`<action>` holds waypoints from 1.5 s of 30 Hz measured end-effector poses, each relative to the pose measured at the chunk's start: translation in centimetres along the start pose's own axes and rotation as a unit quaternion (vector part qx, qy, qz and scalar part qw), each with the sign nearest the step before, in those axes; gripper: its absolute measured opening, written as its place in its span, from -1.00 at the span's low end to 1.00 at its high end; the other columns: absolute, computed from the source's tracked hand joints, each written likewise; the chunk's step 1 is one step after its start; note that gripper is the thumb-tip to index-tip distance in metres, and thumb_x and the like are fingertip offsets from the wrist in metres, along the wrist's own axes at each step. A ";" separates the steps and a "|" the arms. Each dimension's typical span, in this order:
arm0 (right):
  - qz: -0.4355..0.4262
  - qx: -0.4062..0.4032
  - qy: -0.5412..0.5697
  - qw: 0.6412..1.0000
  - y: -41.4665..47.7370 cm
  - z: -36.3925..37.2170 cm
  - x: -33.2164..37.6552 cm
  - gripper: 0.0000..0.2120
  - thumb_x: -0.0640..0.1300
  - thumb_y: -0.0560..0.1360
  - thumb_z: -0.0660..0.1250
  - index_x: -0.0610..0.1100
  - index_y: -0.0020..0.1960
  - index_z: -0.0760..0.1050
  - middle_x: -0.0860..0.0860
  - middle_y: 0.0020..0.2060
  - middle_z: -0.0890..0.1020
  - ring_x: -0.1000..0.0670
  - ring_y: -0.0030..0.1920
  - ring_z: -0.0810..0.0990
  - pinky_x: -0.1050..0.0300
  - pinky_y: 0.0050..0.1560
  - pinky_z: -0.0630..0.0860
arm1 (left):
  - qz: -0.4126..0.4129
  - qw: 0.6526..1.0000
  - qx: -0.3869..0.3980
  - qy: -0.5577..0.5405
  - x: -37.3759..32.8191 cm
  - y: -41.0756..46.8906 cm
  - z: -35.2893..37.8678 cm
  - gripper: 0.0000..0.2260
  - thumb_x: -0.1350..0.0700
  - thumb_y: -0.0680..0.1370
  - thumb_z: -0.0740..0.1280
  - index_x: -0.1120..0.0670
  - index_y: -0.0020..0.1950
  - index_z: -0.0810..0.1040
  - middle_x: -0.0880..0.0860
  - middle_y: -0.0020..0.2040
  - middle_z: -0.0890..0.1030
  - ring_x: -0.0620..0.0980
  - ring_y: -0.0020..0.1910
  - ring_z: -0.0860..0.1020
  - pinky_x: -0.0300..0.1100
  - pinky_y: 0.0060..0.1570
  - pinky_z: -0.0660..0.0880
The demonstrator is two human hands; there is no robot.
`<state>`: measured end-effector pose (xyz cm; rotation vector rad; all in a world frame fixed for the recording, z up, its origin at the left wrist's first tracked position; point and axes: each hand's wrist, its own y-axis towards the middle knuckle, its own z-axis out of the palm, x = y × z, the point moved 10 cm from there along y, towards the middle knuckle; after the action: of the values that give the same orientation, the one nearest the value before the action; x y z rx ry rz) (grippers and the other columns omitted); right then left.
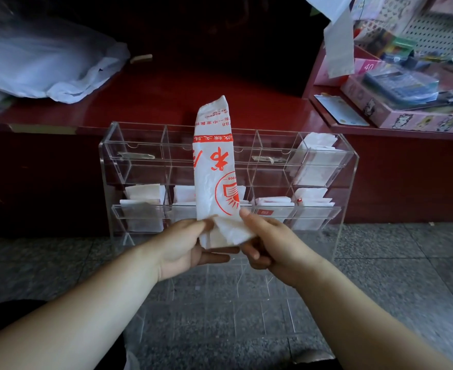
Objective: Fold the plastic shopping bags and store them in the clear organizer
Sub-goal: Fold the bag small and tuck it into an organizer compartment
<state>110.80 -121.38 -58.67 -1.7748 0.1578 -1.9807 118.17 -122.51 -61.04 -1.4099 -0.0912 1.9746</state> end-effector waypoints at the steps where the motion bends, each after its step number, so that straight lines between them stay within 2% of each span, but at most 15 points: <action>1: 0.002 0.001 -0.008 1.000 0.1 0.0 0.0 -0.64 0.06 0.55 0.07 -0.16 -0.19 0.46 0.02 -0.69 0.28 0.12 -0.67 0.12 0.32 -0.58 0.05 | 0.001 1.000 0.007 -0.015 0.0 0.0 -0.1 -0.74 0.03 0.56 0.10 0.10 0.02 0.54 0.09 -0.21 0.69 -0.01 -0.27 0.66 -0.18 -0.27 0.60; 5: -0.006 0.002 -0.014 1.000 0.3 -0.3 0.3 -0.48 0.24 0.41 0.02 -0.09 0.04 0.53 0.05 -0.67 0.23 0.12 -0.64 0.10 0.30 -0.56 0.10 | -0.004 0.998 0.046 -0.048 -0.3 -0.2 0.1 -0.55 -0.19 0.37 0.12 0.05 0.06 0.56 0.19 -0.10 0.67 0.06 -0.22 0.65 -0.14 -0.23 0.61; 9: -0.034 -0.017 -0.050 0.998 0.2 -0.8 1.1 -0.61 0.13 0.54 0.01 -0.04 0.00 0.54 0.07 -0.66 0.22 0.14 -0.63 0.13 0.32 -0.55 0.12 | 0.015 0.999 0.038 -0.003 -0.6 -0.8 0.4 -0.77 0.08 0.41 0.27 0.16 -0.02 0.56 0.14 -0.20 0.68 0.01 -0.29 0.66 -0.20 -0.26 0.61; 11: -0.068 -0.073 -0.058 0.993 0.2 -1.8 1.8 -0.70 -0.01 0.58 0.07 -0.08 -0.05 0.55 0.09 -0.67 0.24 0.15 -0.63 0.16 0.32 -0.56 0.13 | 0.014 1.000 0.014 0.020 -0.4 -0.8 0.1 -0.87 0.24 0.50 0.22 0.20 -0.03 0.53 0.11 -0.28 0.67 -0.02 -0.35 0.64 -0.22 -0.32 0.60; 14: -0.109 -0.189 -0.063 0.974 0.0 -4.2 2.3 -0.86 -0.14 0.53 0.23 -0.10 -0.17 0.51 0.05 -0.54 0.40 0.15 -0.57 0.30 0.31 -0.52 0.26 | 0.006 0.999 0.015 0.028 -0.3 -1.0 0.4 -0.87 0.30 0.53 0.18 0.24 -0.02 0.51 0.13 -0.32 0.66 -0.03 -0.38 0.63 -0.23 -0.37 0.58; 17: -0.091 -0.131 -0.047 0.986 0.7 -3.4 1.4 -0.91 -0.15 0.53 0.23 -0.10 -0.06 0.52 0.00 -0.26 0.60 0.06 -0.33 0.53 0.22 -0.29 0.46 | -0.002 0.998 0.051 0.030 -0.2 -1.4 1.2 -0.86 0.26 0.48 0.21 0.24 -0.03 0.52 0.15 -0.31 0.65 -0.01 -0.37 0.63 -0.22 -0.38 0.57; 19: -0.080 -0.077 -0.026 0.994 0.9 -2.3 1.1 -0.86 -0.16 0.54 0.21 -0.15 -0.04 0.54 -0.02 -0.24 0.63 0.03 -0.27 0.58 0.21 -0.25 0.52 | -0.016 0.996 0.074 0.048 0.1 -1.7 1.9 -0.79 0.20 0.39 0.25 0.23 -0.01 0.52 0.15 -0.29 0.66 -0.01 -0.35 0.63 -0.23 -0.37 0.57; 24: -0.069 -0.081 -0.001 0.994 1.0 -2.4 0.9 -0.79 -0.13 0.54 0.20 -0.26 -0.04 0.52 -0.14 -0.22 0.59 -0.11 -0.21 0.55 0.11 -0.21 0.51 | -0.045 0.993 0.091 0.067 0.9 -2.0 2.2 -0.82 0.18 0.42 0.37 0.24 -0.04 0.53 0.15 -0.28 0.66 0.00 -0.33 0.64 -0.23 -0.36 0.56; 27: -0.076 -0.111 -0.048 0.990 0.7 -2.6 1.2 -0.75 -0.20 0.54 0.22 -0.19 -0.32 0.44 -0.07 -0.44 0.48 0.00 -0.43 0.40 0.28 -0.45 0.35 | -0.032 0.996 0.043 0.077 0.8 -1.7 1.4 -0.82 0.16 0.39 0.41 0.14 -0.05 0.54 0.06 -0.26 0.68 -0.04 -0.27 0.65 -0.20 -0.27 0.59; 30: -0.083 -0.125 -0.087 0.985 0.5 -2.4 1.4 -0.71 -0.25 0.53 0.24 -0.16 -0.38 0.39 0.08 -0.64 0.42 0.15 -0.61 0.34 0.34 -0.56 0.29 | 0.023 0.992 -0.063 0.110 -0.3 -1.0 -0.6 -0.90 0.12 0.39 0.36 0.05 -0.11 0.56 -0.05 -0.27 0.69 -0.07 -0.16 0.63 -0.19 -0.10 0.54; 34: -0.098 -0.113 -0.113 0.982 0.4 -1.6 1.4 -0.74 -0.21 0.53 0.24 -0.18 -0.34 0.42 0.06 -0.64 0.44 0.15 -0.63 0.36 0.33 -0.57 0.30 | 0.064 0.987 -0.119 0.090 -1.6 -0.8 -1.9 -0.93 0.21 0.41 0.37 0.09 -0.14 0.59 -0.03 -0.29 0.68 -0.05 -0.20 0.63 -0.22 -0.17 0.53; 36: -0.126 -0.124 -0.126 0.976 0.2 -1.6 1.7 -0.79 -0.20 0.54 0.22 -0.13 -0.27 0.45 0.07 -0.54 0.49 0.17 -0.58 0.42 0.34 -0.52 0.33 | 0.058 0.986 -0.128 0.092 -1.6 -0.9 -2.2 -0.92 0.26 0.45 0.34 0.10 -0.16 0.59 -0.03 -0.33 0.68 -0.07 -0.27 0.63 -0.24 -0.22 0.54; 39: -0.263 -0.195 -0.229 0.917 -1.3 -2.6 4.0 -0.81 -0.23 0.52 0.22 0.07 -0.10 0.42 0.11 -0.20 0.54 0.25 -0.27 0.51 0.42 -0.27 0.43 | 0.039 0.988 -0.122 0.083 -1.4 -0.9 -2.3 -0.94 0.26 0.46 0.34 0.12 -0.17 0.58 -0.02 -0.38 0.66 -0.09 -0.38 0.62 -0.27 -0.34 0.54; 42: -0.439 -0.182 -0.454 0.754 -3.4 -0.3 5.8 -0.67 -0.23 0.39 0.17 -0.03 0.13 0.40 0.01 0.10 0.52 0.12 0.12 0.44 0.34 0.15 0.35 | 0.032 0.992 -0.115 0.043 -1.5 -0.9 -2.4 -0.94 0.28 0.45 0.33 0.15 -0.17 0.57 0.01 -0.38 0.66 -0.10 -0.43 0.62 -0.32 -0.43 0.53; 45: -0.506 -0.157 -0.541 0.653 -4.0 2.2 5.0 -0.62 -0.23 0.37 0.23 -0.08 0.18 0.38 -0.06 0.17 0.56 -0.05 0.17 0.43 0.13 0.19 0.31 | 0.033 0.995 -0.095 0.025 -1.6 -0.9 -2.2 -0.94 0.26 0.43 0.33 0.15 -0.15 0.59 0.05 -0.34 0.67 -0.07 -0.38 0.64 -0.28 -0.37 0.56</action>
<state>111.60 -119.45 -52.20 -3.4036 -1.1781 -0.8977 120.73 -123.45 -60.28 -1.6011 -0.2169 2.0272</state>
